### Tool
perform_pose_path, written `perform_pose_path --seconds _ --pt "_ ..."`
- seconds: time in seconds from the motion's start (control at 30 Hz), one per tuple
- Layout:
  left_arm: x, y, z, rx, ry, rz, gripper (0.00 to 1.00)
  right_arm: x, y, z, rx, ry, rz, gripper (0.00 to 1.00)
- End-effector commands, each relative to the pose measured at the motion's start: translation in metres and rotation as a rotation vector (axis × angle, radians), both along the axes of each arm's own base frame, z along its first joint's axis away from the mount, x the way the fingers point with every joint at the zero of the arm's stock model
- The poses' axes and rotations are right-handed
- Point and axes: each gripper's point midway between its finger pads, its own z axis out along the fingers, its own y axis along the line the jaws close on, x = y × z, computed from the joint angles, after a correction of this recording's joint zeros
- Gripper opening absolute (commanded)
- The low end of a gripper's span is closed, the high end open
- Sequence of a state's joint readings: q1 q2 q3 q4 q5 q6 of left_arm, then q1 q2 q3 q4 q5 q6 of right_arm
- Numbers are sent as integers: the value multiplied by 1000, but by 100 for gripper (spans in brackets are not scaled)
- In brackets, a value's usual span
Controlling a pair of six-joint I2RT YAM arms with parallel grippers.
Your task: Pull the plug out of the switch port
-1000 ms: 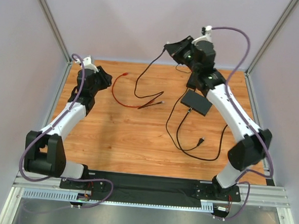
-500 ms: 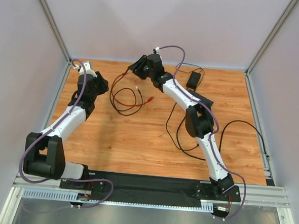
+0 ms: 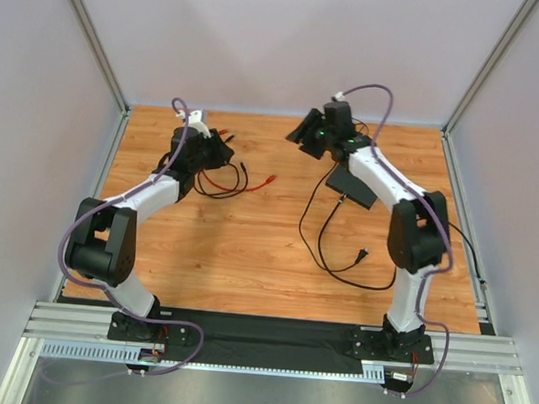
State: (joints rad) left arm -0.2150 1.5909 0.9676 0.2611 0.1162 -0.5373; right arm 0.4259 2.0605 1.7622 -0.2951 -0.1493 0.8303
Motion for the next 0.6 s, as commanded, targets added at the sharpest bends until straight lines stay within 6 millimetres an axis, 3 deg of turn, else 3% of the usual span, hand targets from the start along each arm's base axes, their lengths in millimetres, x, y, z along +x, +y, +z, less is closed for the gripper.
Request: perform_pose_path --seconds 0.0,0.03,0.07,0.1,0.13,0.17,0.2,0.27,0.3,0.37,0.4,0.47,0.5,0.53,0.57 --pt "15 -60 43 -49 -102 -161 42 -26 -78 19 -120 -48 -106 56" --pt "15 -81 25 -45 -60 -206 41 -35 -92 12 -148 -38 -117 54" --pt "19 -98 35 -58 -75 -252 41 -49 -118 5 -181 -22 -154 53" --pt "19 -111 30 -60 -60 -285 40 -57 -132 -3 -207 -9 -169 51" --pt "17 -131 10 -59 -17 -328 37 -64 -145 -6 -236 -4 -179 49" --pt "21 -147 18 -75 -32 -368 36 -75 -169 -13 -247 20 -216 47" --pt "23 -157 -3 -68 17 -388 34 -80 -180 -15 -249 26 -230 47" --pt "23 -188 -1 -77 12 -450 32 -88 -205 -12 -237 22 -274 45" --pt "23 -198 -20 -76 46 -470 31 -97 -212 -24 -243 50 -282 44" --pt "21 -225 -18 -96 39 -522 31 -104 -224 -24 -245 37 -303 44" --pt "21 -234 -35 -97 69 -534 31 -112 -228 -35 -255 62 -307 43" --pt "20 -257 -34 -100 74 -575 30 -116 -232 -40 -257 64 -314 39" --pt "21 -264 -53 -88 108 -581 30 -122 -233 -49 -257 84 -312 36" --pt "20 -271 -57 -88 119 -595 29 -123 -232 -53 -253 91 -305 34" --pt "24 -280 -51 -96 113 -604 29 -125 -233 -58 -252 102 -302 29"
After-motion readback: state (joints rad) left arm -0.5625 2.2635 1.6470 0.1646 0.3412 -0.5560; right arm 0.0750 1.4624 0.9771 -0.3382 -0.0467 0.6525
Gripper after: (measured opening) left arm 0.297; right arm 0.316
